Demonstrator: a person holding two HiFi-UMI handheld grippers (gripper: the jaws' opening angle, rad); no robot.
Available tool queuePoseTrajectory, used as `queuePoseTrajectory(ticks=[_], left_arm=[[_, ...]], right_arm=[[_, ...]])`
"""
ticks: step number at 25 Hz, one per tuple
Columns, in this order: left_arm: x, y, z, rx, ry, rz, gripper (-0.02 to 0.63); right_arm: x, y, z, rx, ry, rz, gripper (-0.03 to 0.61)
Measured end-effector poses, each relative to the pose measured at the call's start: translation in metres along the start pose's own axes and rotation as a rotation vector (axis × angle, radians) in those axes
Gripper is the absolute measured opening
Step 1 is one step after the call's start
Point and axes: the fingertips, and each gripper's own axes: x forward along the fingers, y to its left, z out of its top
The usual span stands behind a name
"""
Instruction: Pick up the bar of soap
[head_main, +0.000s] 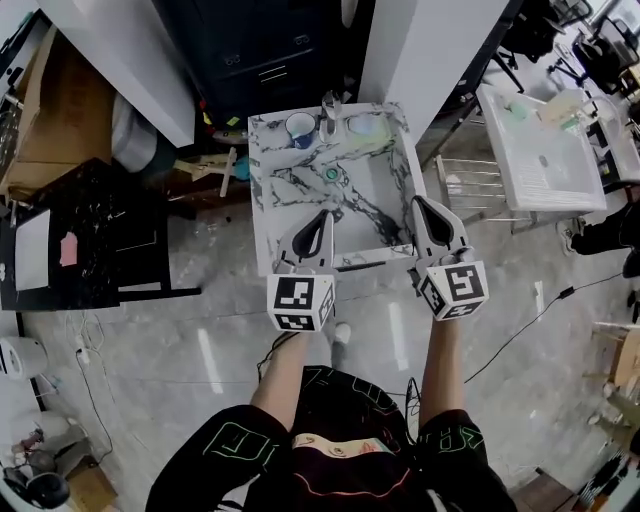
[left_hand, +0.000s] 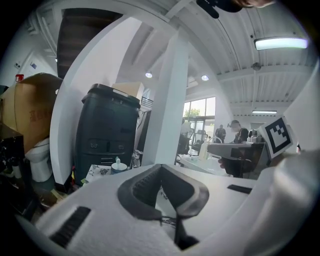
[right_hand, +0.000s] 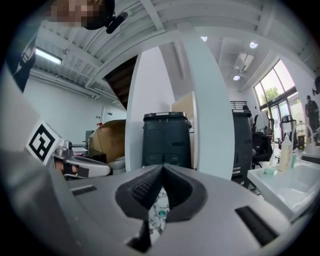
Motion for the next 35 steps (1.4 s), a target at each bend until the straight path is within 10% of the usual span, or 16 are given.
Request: queuePoseTrajectory(ticks=[35], left_arm=[[0.127, 0.082, -0.045, -0.055, 0.115, 0.037, 0.008]], right_arm=[[0.254, -0.067, -0.090, -0.384, 0.440, 0.240, 0.025]])
